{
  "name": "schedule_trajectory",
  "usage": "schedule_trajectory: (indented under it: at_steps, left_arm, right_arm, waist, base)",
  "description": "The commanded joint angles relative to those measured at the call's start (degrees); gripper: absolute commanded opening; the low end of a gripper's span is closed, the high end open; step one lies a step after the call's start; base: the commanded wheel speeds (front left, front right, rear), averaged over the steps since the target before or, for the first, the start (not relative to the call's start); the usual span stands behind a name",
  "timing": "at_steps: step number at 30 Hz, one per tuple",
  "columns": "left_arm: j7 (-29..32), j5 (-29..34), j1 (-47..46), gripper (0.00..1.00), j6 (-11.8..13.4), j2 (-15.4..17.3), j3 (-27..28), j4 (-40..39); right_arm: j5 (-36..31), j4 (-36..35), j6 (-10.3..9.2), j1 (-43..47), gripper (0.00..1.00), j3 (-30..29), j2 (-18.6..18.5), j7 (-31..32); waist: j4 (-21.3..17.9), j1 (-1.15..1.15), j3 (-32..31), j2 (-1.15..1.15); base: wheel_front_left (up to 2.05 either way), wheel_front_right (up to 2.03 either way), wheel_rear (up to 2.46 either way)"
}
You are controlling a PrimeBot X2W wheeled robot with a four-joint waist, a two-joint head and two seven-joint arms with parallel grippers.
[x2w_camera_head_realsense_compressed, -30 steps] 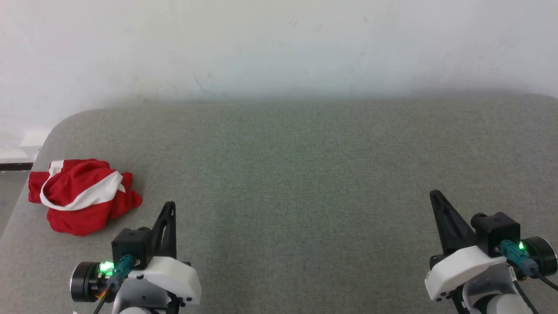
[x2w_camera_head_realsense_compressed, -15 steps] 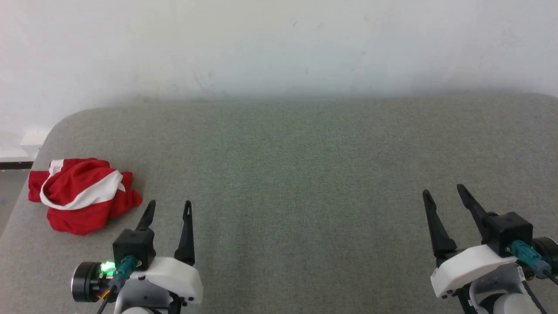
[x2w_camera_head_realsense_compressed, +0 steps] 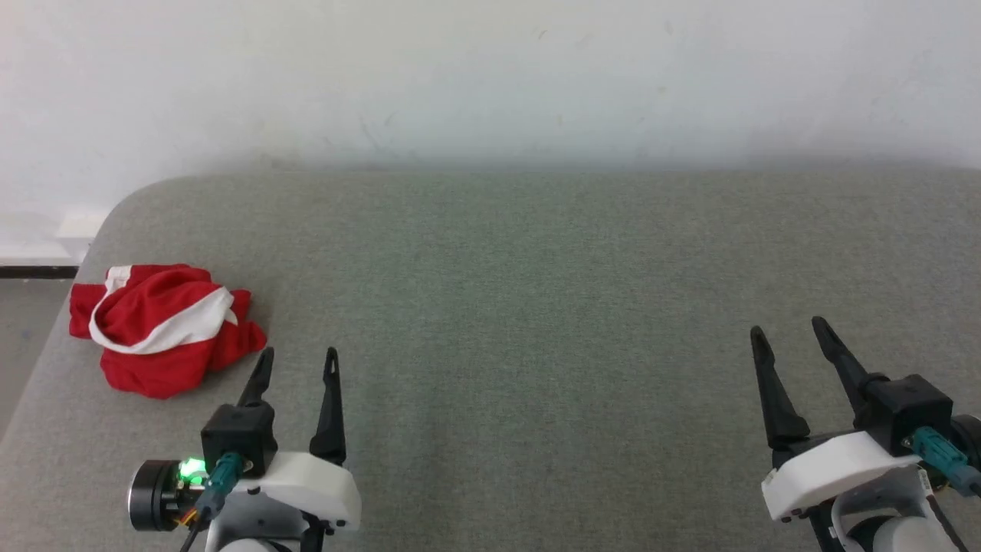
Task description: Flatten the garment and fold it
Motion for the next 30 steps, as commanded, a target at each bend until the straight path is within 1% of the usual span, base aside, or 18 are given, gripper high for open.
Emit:
schedule_trajectory:
  at_steps: [1, 18, 30]
  left_arm:
    - [-0.6, 0.1, -1.0, 1.0, 0.6, 0.2, -0.2, -0.3]
    - [-2.6, -0.4, -1.1, 1.0, 3.0, 0.3, -0.7, -0.4]
    - [-4.1, -0.6, -0.9, 1.0, 4.1, 0.2, -0.1, -0.3]
  right_arm:
    - [0.7, -0.6, -0.03, 0.4, 1.0, -0.2, 0.1, -0.6]
    - [1.3, -1.8, -0.04, 1.0, 1.0, -0.3, 0.1, -2.6]
    - [1.9, -2.6, -0.05, 1.6, 1.0, -0.5, 0.1, -4.0]
  waist:
    - [0.6, 0.0, 0.1, 0.0]
    - [7.1, 0.0, 0.6, 0.0]
    - [12.0, 0.0, 0.9, 0.0]
  base:
    - [0.0, 0.0, 0.0]
    - [0.0, 0.0, 0.0]
    - [0.0, 0.0, 0.0]
